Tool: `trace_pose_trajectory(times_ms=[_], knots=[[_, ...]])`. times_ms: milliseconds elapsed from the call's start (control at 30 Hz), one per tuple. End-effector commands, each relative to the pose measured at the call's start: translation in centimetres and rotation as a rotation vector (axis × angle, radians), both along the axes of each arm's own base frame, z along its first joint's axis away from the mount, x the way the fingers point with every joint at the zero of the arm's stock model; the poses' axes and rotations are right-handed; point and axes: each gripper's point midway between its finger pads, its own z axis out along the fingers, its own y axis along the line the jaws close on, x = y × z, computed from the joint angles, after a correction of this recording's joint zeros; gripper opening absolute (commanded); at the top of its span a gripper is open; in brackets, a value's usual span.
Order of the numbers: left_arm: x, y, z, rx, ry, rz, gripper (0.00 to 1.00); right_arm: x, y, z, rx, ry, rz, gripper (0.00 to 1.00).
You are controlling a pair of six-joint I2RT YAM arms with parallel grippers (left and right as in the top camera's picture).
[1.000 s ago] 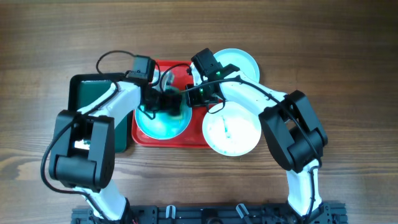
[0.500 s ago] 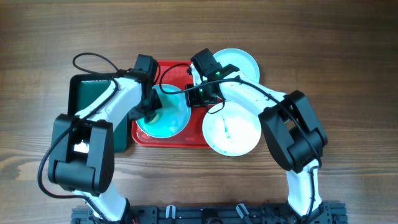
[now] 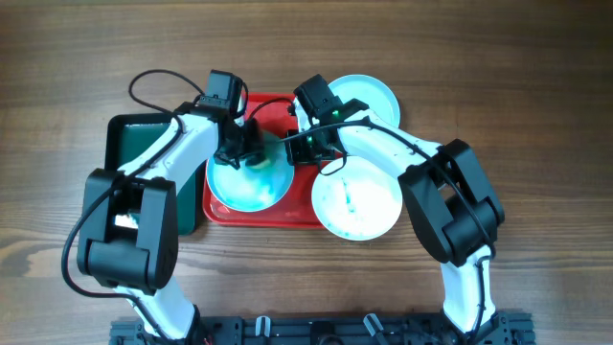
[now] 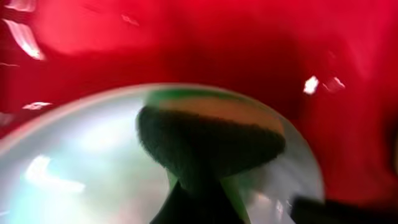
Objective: Clean dirty plates on tray and stack at the side
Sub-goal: 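Scrub the plate held by the right gripper with the sponge, then lift the scrubbed plate off the red tray with the right gripper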
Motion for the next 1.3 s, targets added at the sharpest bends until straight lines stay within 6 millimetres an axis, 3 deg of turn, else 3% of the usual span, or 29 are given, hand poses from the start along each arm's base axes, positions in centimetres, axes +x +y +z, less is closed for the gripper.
trace_pose_trajectory(times_ms=[0,200,300,433,533,633,800,933,1167,1267], knots=[[1.8,4.0,1.9,0.190,-0.038,0.170,0.04,-0.1,0.1,-0.3,-0.003,0.015,-0.004,0.04],[3.3,5.5,14.1,0.183,-0.086,0.215,0.04,0.2,-0.7,-0.7,-0.048,0.014,-0.047,0.04],[2.5,6.4,16.6,0.183,-0.093,0.231,0.04,0.2,-0.7,-0.1,-0.044,0.012,-0.050,0.04],[1.1,8.0,16.2,0.207,-0.031,0.236,0.04,1.0,-1.1,3.1,-0.053,-0.066,-0.068,0.04],[1.3,9.9,16.3,0.206,-0.032,0.287,0.04,2.1,-3.8,6.8,-0.211,-0.236,-0.133,0.04],[1.8,11.0,16.3,0.203,-0.046,0.317,0.04,2.2,-5.3,10.2,-0.334,-0.389,-0.164,0.04],[2.2,11.0,16.5,0.199,-0.064,0.321,0.04,2.0,-6.7,14.9,-0.614,-0.698,-0.230,0.04],[2.3,11.0,16.5,0.198,-0.069,0.322,0.04,0.8,-6.7,18.8,-0.819,-0.949,-0.276,0.04],[2.4,11.0,16.5,0.197,-0.071,0.323,0.04,-3.0,-5.9,26.5,-1.054,-1.343,-0.412,0.04],[2.4,11.0,16.5,0.197,-0.071,0.323,0.04,-3.2,-5.1,26.6,-1.098,-1.346,-0.334,0.04]])
